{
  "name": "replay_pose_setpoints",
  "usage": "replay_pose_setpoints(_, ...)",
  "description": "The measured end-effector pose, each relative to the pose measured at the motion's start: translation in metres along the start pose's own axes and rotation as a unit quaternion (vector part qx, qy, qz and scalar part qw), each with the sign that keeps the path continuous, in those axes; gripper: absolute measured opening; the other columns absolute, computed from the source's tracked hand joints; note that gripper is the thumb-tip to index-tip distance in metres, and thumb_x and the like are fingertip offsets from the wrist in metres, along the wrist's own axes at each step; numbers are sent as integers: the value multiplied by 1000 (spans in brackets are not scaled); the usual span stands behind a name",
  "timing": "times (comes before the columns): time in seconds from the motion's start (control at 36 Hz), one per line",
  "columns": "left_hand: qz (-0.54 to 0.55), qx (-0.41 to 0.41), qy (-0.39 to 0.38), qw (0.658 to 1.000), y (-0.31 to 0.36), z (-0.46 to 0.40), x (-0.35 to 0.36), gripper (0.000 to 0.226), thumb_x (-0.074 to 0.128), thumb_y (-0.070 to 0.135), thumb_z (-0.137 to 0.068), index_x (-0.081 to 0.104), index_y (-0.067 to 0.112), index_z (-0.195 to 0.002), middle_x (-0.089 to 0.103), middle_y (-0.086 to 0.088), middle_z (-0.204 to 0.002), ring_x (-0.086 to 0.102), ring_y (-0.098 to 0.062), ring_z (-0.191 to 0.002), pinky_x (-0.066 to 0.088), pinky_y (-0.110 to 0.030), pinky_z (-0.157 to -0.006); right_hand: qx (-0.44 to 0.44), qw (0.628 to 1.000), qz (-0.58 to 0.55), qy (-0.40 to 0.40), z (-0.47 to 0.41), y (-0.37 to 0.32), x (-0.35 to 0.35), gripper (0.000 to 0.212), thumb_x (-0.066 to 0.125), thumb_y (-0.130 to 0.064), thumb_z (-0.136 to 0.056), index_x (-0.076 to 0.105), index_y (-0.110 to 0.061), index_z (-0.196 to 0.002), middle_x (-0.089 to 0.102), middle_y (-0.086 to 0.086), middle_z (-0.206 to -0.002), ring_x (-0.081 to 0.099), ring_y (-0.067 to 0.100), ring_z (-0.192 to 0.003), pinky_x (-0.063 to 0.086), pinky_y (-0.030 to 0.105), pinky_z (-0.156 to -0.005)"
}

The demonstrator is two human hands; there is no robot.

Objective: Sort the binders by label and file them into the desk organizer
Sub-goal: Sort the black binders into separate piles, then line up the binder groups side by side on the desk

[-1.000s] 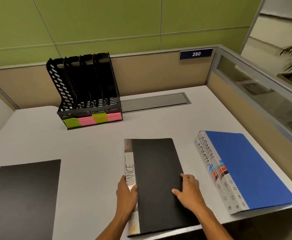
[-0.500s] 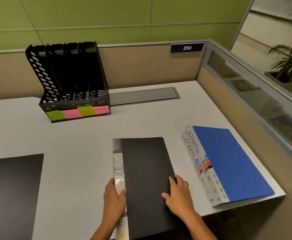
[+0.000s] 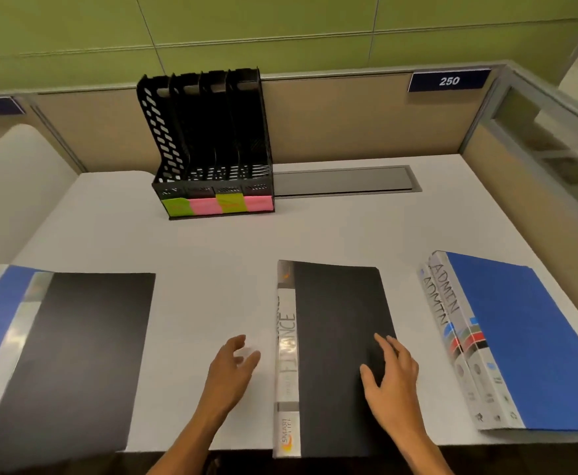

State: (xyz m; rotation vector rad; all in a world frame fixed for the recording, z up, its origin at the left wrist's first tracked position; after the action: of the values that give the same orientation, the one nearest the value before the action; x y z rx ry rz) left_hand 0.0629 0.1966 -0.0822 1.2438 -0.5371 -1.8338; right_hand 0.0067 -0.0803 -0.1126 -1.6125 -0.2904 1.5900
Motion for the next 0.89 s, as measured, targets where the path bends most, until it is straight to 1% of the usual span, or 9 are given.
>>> replay_pose_setpoints(0.08, 16, -6, 14, 1000, -17, -1, -39, 46, 61, 34, -99, 49, 24, -141, 51, 1, -147, 57, -21, -123, 47, -39, -102, -38, 993, -103, 32, 7, -32, 13, 56, 71, -23, -92, 47, -37, -141, 38, -15, -147, 42, 14, -134, 43, 38, -107)
replay_pose_setpoints(0.19, 40, -9, 52, 998, -44, -4, -95, 35, 60, 30, -100, 55, 25, -134, 58, 3, -139, 58, -13, -110, 47, -31, -93, -62, 980, -181, -52, 14, -87, 43, 52, 70, -30, -92, 43, -55, -129, 40, -33, -131, 51, 3, -119, 50, 27, -96)
replay_pose_setpoints(0.31, 63, -33, 106, 992, -76, -8, -149, 39, 61, 28, -99, 55, 21, -137, 61, -3, -135, 60, -17, -109, 50, -32, -87, -67, 966, -208, -139, 22, -138, 91, 46, 65, -25, -96, 46, -44, -133, 46, -16, -139, 53, 6, -120, 49, 22, -95)
replay_pose_setpoints(0.39, 67, -40, 142, 987, -98, -8, -185, 40, 63, 28, -98, 55, 23, -136, 62, -6, -131, 61, -12, -100, 49, -27, -76, -66, 953, -209, -210, 34, -176, 130, 47, 63, -28, -98, 43, -42, -138, 44, -14, -144, 52, 4, -118, 46, 13, -87)
replay_pose_setpoints(0.47, 60, -40, 171, 983, -120, -5, -215, 41, 64, 30, -97, 54, 25, -137, 60, -4, -134, 58, -19, -116, 47, -30, -87, -84, 940, -194, -268, 48, -214, 169, 50, 63, -31, -98, 39, -41, -140, 41, -14, -148, 49, 4, -120, 45, 14, -92)
replay_pose_setpoints(0.58, 50, -44, 191, 979, -134, -6, -241, 41, 64, 32, -96, 54, 29, -136, 57, -3, -136, 54, -20, -124, 46, -38, -98, -104, 929, -177, -307, 63, -250, 212, 56, 65, -34, -96, 36, -43, -142, 37, -14, -153, 47, 5, -126, 45, 22, -101)
replay_pose_setpoints(0.67, 10, -38, 221, 974, -142, -10, -259, 45, 66, 30, -95, 52, 25, -138, 54, -5, -140, 51, -23, -128, 44, -42, -104, -115, 927, -152, -324, 73, -270, 239, 65, 66, -39, -94, 30, -41, -148, 30, -12, -158, 41, 13, -139, 42, 34, -111)
replay_pose_setpoints(0.72, -40, -38, 254, 966, -147, -14, -272, 51, 68, 31, -94, 50, 20, -141, 52, -7, -144, 48, -26, -133, 42, -46, -109, -112, 928, -143, -326, 77, -279, 254, 70, 67, -39, -94, 27, -39, -151, 27, -11, -160, 37, 15, -142, 39, 34, -112)
replay_pose_setpoints(0.89, -155, -109, 279, 941, -175, -31, -315, 80, 64, 45, -93, 26, 11, -156, 26, -13, -162, 24, -33, -149, 23, -47, -121, -73, 936, -142, -313, 80, -297, 291, 83, 69, -31, -93, 17, -33, -157, 25, -6, -162, 32, 21, -147, 34, 40, -115)
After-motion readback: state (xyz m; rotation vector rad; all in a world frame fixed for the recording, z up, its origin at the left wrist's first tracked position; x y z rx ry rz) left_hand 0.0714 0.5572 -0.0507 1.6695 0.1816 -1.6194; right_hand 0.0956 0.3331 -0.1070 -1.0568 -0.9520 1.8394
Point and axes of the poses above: each hand's wrist, its own z-axis away from the middle knuckle, its own x-axis out of the palm, y = z × x, the point moved 1 cm from there along -z, towards the middle knuckle
